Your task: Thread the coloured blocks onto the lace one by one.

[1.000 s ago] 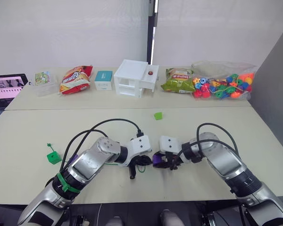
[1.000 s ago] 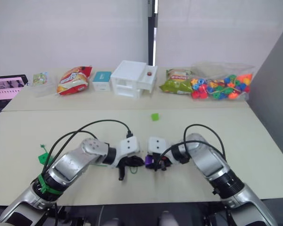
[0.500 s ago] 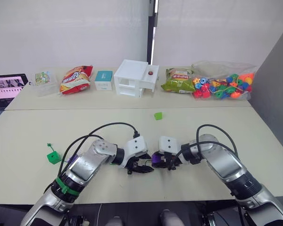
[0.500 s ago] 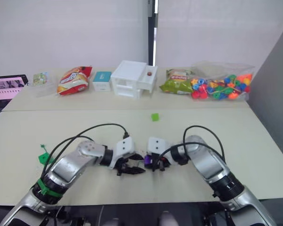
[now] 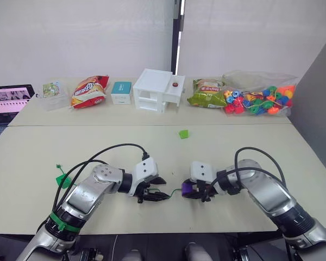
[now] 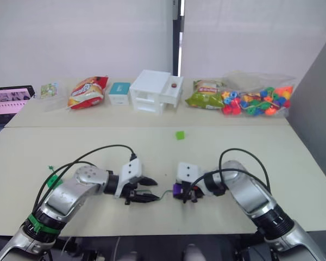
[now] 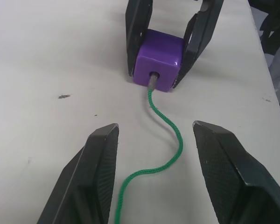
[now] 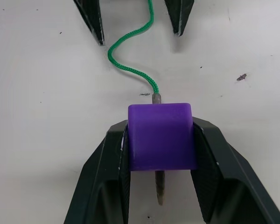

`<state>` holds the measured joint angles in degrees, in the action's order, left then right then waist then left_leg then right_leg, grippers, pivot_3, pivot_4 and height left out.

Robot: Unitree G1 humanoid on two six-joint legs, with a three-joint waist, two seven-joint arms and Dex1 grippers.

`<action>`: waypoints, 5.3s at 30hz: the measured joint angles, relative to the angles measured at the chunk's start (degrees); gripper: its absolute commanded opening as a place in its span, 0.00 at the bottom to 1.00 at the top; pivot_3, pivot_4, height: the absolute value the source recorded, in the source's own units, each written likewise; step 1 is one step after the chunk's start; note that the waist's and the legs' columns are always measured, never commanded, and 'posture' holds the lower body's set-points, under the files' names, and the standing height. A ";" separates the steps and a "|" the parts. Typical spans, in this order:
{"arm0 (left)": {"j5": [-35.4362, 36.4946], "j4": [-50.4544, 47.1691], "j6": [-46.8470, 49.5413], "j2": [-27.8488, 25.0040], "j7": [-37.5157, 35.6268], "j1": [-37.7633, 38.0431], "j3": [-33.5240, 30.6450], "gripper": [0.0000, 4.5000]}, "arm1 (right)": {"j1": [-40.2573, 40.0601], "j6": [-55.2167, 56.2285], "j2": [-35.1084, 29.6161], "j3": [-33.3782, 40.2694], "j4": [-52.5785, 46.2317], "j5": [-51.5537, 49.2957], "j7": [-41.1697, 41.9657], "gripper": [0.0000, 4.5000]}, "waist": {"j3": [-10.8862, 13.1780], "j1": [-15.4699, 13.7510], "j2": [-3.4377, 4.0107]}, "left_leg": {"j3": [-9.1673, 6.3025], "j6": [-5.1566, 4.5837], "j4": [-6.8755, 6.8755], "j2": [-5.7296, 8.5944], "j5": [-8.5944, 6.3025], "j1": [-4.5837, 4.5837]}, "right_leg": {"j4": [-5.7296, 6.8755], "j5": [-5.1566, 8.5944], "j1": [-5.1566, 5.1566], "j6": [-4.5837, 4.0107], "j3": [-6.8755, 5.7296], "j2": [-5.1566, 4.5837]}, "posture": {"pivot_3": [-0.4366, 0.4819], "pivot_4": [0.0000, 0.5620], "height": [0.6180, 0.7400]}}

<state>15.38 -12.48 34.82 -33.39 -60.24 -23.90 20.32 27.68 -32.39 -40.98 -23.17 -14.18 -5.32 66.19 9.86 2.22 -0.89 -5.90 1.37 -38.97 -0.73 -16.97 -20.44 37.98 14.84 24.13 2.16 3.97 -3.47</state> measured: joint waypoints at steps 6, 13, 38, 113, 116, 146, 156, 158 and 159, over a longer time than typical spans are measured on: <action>-0.13 1.03 -0.04 2.04 0.65 0.05 1.43 0.18 | -0.05 -0.67 -0.37 0.00 -0.42 -0.39 -0.14 0.27 | 0.00 0.05 0.00 | 0.00 0.00 0.00 -0.01 0.00 0.00 | 0.01 0.00 0.01 0.00 0.00 0.01 | 0.48 0.27 1.00; -4.61 3.55 -5.50 2.63 1.41 -0.59 3.84 0.00 | -0.50 -1.60 -0.82 0.14 -1.31 -0.49 -0.54 0.27 | 0.00 -0.02 -0.01 | 0.00 0.00 0.00 0.00 0.00 0.04 | -0.02 0.00 -0.07 0.00 0.00 0.01 | 0.48 0.27 1.00; -8.65 8.22 -8.32 7.94 2.08 -3.42 4.80 0.00 | -0.61 -3.38 0.62 -0.15 -2.20 -0.33 -2.15 0.27 | -0.01 -0.05 -0.01 | 0.00 0.00 -0.01 0.00 0.00 0.10 | 0.00 0.00 -0.10 0.00 0.00 0.01 | 0.48 0.27 1.00; -5.43 23.49 -35.37 -24.77 -15.15 5.40 -12.03 0.27 | -7.77 -0.78 -6.63 5.21 -6.80 -4.39 -3.45 0.00 | 0.02 0.95 0.01 | 0.11 -0.01 0.16 -0.16 0.00 0.23 | -0.01 0.03 0.00 -0.04 0.00 0.13 | 0.48 0.27 1.00; -6.70 27.54 -39.63 -26.96 -15.53 5.56 -13.26 0.27 | -7.77 -0.82 -6.65 5.10 -6.79 -4.39 -3.13 0.00 | 0.01 1.39 0.04 | 0.11 -0.01 0.19 -0.15 0.00 0.24 | 0.02 0.04 0.00 -0.05 0.00 0.12 | 0.48 0.27 1.00; -4.02 6.11 -13.75 -0.90 -6.55 -4.69 1.24 0.99 | 0.19 -6.80 -0.55 -3.21 -7.06 -2.19 -5.30 0.00 | 0.07 0.33 -0.07 | 0.05 -0.01 0.05 -0.05 0.00 0.07 | 0.03 0.02 0.00 -0.04 -0.01 0.06 | 0.48 0.27 1.00; -7.54 11.19 -17.35 3.09 -6.17 -5.13 3.67 0.36 | 0.66 -7.37 -0.39 -3.22 -7.18 -2.22 -5.55 0.00 | 0.07 0.18 -0.07 | 0.03 -0.01 0.03 -0.04 0.00 0.05 | 0.02 0.02 0.00 -0.04 -0.01 0.04 | 0.48 0.27 1.00; -7.55 11.18 -17.32 3.37 -6.19 -5.13 3.67 0.22 | 0.65 -7.64 -0.38 -3.22 -7.28 -2.24 -5.56 0.00 | 0.07 0.19 -0.07 | 0.03 -0.01 0.04 -0.04 0.00 0.05 | 0.02 0.02 0.00 -0.04 -0.01 0.04 | 0.48 0.27 1.00; -7.55 11.18 -17.32 3.44 -6.20 -5.13 3.67 0.14 | 0.65 -7.78 -0.38 -3.22 -7.35 -2.24 -5.55 0.00 | 0.07 0.19 -0.07 | 0.03 -0.01 0.04 -0.04 0.00 0.05 | 0.02 0.02 0.01 -0.04 -0.01 0.04 | 0.48 0.27 1.00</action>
<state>7.83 -1.30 17.51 -29.95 -66.44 -29.04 23.99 28.33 -40.17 -41.36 -26.39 -21.53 -7.56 60.64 9.93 2.41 -0.96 -5.87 1.36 -38.93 -0.77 -16.97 -20.39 38.00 14.86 24.14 2.12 3.95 -3.43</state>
